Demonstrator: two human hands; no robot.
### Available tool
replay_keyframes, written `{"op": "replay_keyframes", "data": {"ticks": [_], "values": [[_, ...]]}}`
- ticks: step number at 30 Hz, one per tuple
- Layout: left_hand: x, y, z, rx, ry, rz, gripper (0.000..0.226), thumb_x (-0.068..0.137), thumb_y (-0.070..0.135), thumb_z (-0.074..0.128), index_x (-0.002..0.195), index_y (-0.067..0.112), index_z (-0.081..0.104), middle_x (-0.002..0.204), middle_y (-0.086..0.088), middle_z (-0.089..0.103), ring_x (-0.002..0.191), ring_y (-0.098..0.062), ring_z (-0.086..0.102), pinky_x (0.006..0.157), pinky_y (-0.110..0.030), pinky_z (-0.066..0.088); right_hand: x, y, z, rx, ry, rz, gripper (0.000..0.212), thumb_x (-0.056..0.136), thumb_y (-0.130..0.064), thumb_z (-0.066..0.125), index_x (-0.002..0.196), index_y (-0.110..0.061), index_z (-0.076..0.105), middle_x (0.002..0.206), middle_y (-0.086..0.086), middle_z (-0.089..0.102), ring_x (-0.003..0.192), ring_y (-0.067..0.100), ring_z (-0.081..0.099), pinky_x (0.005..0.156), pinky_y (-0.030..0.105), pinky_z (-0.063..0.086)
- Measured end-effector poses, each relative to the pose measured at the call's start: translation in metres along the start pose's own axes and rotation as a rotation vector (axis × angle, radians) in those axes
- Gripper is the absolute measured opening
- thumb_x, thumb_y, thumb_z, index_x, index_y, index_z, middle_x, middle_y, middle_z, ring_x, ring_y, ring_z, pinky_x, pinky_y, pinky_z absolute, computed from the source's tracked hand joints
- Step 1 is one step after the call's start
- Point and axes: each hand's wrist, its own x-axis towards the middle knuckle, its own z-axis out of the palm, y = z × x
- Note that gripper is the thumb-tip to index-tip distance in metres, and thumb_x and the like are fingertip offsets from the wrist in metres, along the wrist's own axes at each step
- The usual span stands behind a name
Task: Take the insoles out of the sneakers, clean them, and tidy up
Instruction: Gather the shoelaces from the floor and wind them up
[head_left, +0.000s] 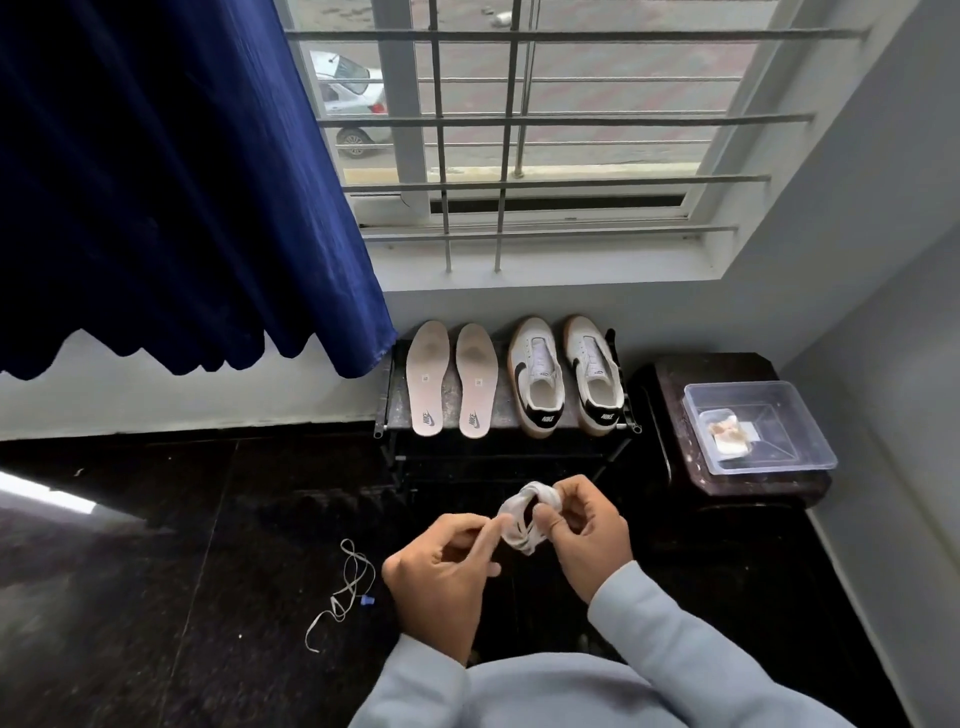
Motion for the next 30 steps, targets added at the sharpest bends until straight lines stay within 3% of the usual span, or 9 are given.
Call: {"op": "replay_keyframes", "data": {"ticks": [3,6,9,12,16,20,26,30], "values": [[0.006,-0.011,0.001,-0.06,-0.064,-0.128,0.02,0.077,0.013,0.082,0.096,0.018,0.079,0.083,0.008,0.077,0.077,-0.002,0.073,0.068,-0.008,0.053,0.007,0.003,-0.013,0.109,-0.082,0.037,0.02,0.084,-0.01,0.071,0.075,-0.026,0.061,0.073,-0.001,0.071,0.075,0.017,0.069,0.075,0.036,0.057],[0.013,-0.021,0.019,-0.118,-0.342,-0.346,0.03,0.092,0.024,0.069,0.122,0.023,0.069,0.112,0.011,0.072,0.108,0.0,0.066,0.086,-0.009,0.051,0.008,0.005,-0.023,0.208,-0.133,0.059,0.018,0.085,-0.004,0.07,0.08,-0.02,0.062,0.075,0.0,0.071,0.076,0.018,0.069,0.074,0.034,0.055],[0.018,-0.017,0.043,-0.342,-0.611,-0.569,0.033,0.1,0.029,0.054,0.129,0.016,0.063,0.11,-0.002,0.076,0.108,-0.014,0.07,0.093,-0.03,0.056,0.009,0.009,-0.038,0.235,-0.144,0.071,0.013,0.085,-0.003,0.07,0.083,-0.011,0.06,0.077,0.0,0.071,0.078,0.017,0.069,0.072,0.03,0.056],[0.015,-0.003,0.069,-0.422,-0.765,-0.574,0.03,0.101,0.021,0.051,0.121,0.01,0.069,0.107,-0.011,0.076,0.101,-0.025,0.073,0.082,-0.031,0.06,0.013,0.019,-0.062,0.228,-0.106,0.101,0.011,0.085,-0.008,0.071,0.086,-0.009,0.06,0.08,0.002,0.073,0.081,0.02,0.071,0.075,0.031,0.057],[0.01,0.004,0.116,-0.378,-0.801,-0.519,0.022,0.096,0.011,0.06,0.113,0.008,0.073,0.103,-0.012,0.077,0.099,-0.029,0.073,0.084,-0.04,0.061,0.025,0.041,-0.104,0.254,-0.017,0.198,0.013,0.083,-0.012,0.073,0.086,-0.008,0.061,0.079,0.004,0.074,0.079,0.023,0.072,0.079,0.04,0.058],[0.004,0.012,0.184,-0.311,-0.823,-0.541,0.018,0.093,0.012,0.066,0.107,0.01,0.076,0.102,-0.012,0.077,0.098,-0.029,0.073,0.086,-0.045,0.06,0.05,0.07,-0.151,0.31,0.082,0.304,0.013,0.082,-0.011,0.074,0.086,-0.007,0.062,0.081,0.008,0.074,0.078,0.025,0.072,0.074,0.037,0.059],[-0.017,0.018,0.346,-0.175,-0.682,-0.625,0.009,0.086,0.022,0.076,0.094,0.017,0.077,0.09,-0.009,0.078,0.089,-0.026,0.075,0.083,-0.049,0.061,0.138,0.145,-0.259,0.252,0.16,0.443,0.017,0.08,-0.011,0.077,0.086,-0.007,0.062,0.086,0.016,0.071,0.077,0.025,0.071,0.072,0.04,0.06],[-0.022,0.002,0.464,-0.035,-0.667,-0.628,0.009,0.085,0.025,0.076,0.093,0.02,0.074,0.086,-0.002,0.077,0.084,-0.016,0.074,0.08,-0.045,0.062,0.215,0.205,-0.333,0.093,0.139,0.494,0.032,0.066,-0.035,0.086,0.081,-0.016,0.066,0.086,0.012,0.073,0.086,0.032,0.07,0.081,0.05,0.059]]}}
